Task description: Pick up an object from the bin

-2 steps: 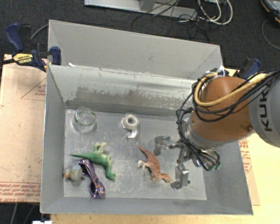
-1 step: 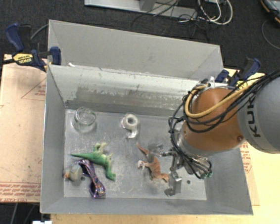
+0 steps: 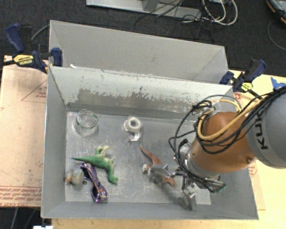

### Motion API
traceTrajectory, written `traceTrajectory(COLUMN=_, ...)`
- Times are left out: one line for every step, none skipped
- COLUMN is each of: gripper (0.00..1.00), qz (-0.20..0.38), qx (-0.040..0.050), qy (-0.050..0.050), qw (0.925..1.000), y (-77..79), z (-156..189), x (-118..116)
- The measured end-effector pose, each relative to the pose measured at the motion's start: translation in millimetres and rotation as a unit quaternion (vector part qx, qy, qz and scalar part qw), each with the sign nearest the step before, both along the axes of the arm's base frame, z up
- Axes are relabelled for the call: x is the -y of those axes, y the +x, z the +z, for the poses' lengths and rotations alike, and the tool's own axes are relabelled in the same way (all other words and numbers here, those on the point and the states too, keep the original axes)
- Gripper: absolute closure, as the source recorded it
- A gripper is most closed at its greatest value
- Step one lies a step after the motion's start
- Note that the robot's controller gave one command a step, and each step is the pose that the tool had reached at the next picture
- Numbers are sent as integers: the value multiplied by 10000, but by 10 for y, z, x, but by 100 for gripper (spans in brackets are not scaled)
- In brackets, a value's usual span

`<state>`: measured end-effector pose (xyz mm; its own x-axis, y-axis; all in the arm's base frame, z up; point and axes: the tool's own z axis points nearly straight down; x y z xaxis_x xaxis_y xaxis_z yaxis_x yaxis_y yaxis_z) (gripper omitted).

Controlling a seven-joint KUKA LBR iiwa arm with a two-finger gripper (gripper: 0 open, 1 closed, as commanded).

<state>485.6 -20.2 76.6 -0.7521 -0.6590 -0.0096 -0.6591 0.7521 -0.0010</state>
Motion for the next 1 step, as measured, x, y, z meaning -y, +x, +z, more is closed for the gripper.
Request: traceTrajectory(gripper=0, qz=-2086, qx=-32, qy=3, qw=9780, y=96, z=-9, x=40)
